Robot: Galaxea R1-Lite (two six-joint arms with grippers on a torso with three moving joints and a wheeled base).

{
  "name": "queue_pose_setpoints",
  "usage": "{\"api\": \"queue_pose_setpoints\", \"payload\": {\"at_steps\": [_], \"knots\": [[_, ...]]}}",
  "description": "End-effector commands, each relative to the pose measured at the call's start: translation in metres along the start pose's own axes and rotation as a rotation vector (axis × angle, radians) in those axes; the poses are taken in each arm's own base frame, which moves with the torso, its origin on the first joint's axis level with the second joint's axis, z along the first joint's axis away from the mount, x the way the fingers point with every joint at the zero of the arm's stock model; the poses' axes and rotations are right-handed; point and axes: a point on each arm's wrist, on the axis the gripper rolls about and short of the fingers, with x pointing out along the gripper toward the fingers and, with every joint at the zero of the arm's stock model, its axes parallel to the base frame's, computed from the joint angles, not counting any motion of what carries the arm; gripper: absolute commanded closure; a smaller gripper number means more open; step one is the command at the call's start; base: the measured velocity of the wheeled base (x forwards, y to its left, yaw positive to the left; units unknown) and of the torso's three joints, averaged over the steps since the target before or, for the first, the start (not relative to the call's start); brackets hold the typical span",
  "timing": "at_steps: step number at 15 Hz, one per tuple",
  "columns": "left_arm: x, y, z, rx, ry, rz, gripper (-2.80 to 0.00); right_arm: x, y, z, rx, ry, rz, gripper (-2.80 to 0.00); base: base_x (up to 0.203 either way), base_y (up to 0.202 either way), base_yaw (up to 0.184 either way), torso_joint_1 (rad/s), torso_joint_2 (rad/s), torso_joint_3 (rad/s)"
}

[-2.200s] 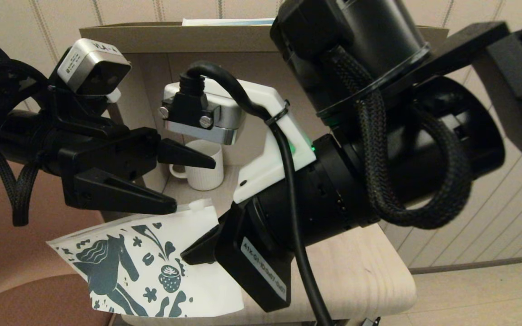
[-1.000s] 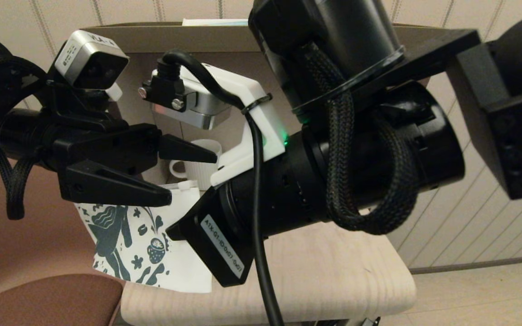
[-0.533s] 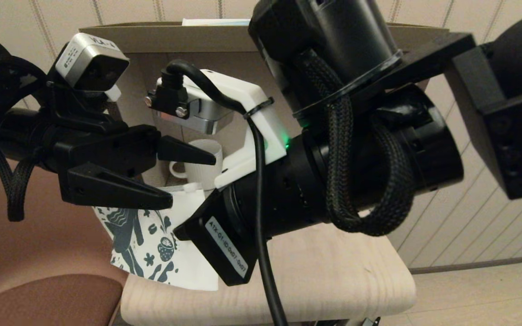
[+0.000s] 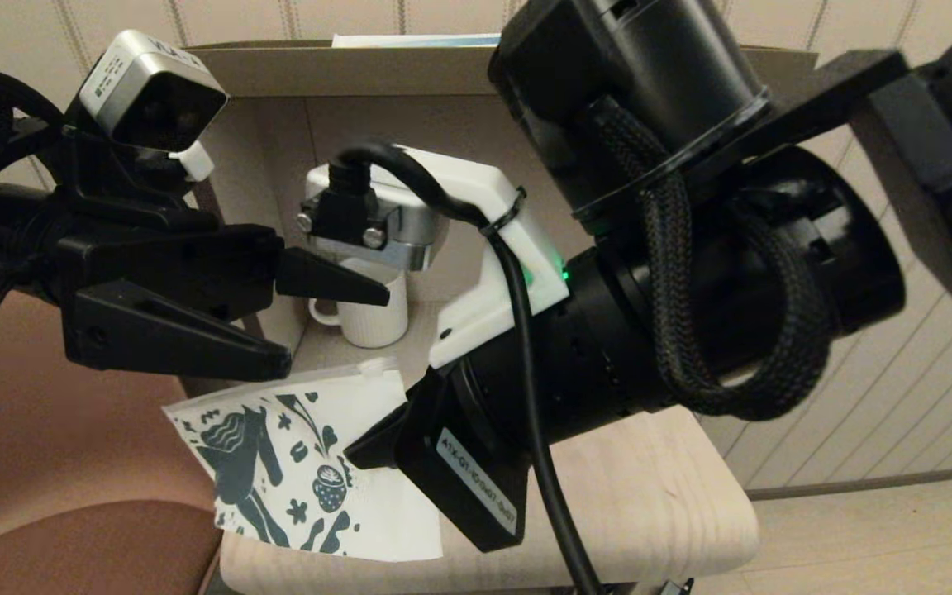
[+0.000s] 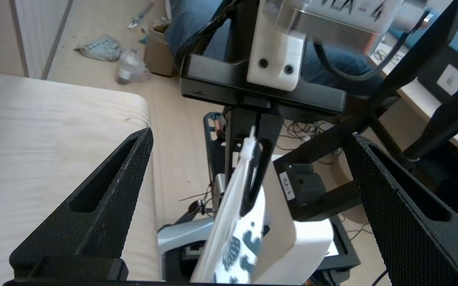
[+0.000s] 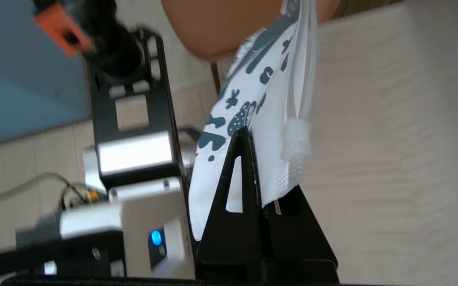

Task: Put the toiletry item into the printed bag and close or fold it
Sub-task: Hand it to the other hand

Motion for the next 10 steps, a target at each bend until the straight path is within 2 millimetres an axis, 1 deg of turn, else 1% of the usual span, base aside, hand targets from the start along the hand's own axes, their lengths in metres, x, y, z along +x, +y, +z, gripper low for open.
{"api": "queue_pose_setpoints", "payload": {"at_steps": [1,4,10], "knots": [[0.0003,0.0015,0.0002,0.003,-0.003,-0.004,-2.8,-0.0005,0.0002,0.0014,0.021,-0.014,0.0,0.0,0.0,0.0,0.0,0.0,0.0,0.0],[0.0009,0.0059,-0.0013,0.002,-0.001,-0.004,-2.8,-0.0002,0.0003,0.0032,0.021,-0.031,-0.005,0.0,0.0,0.0,0.0,0.0,0.0,0.0],[0.0004,0.0019,-0.0001,0.012,0.001,-0.001,-2.8,-0.0027,0.0,0.0068,0.01,-0.06,-0.025,0.0,0.0,0.0,0.0,0.0,0.0,0.0]]}}
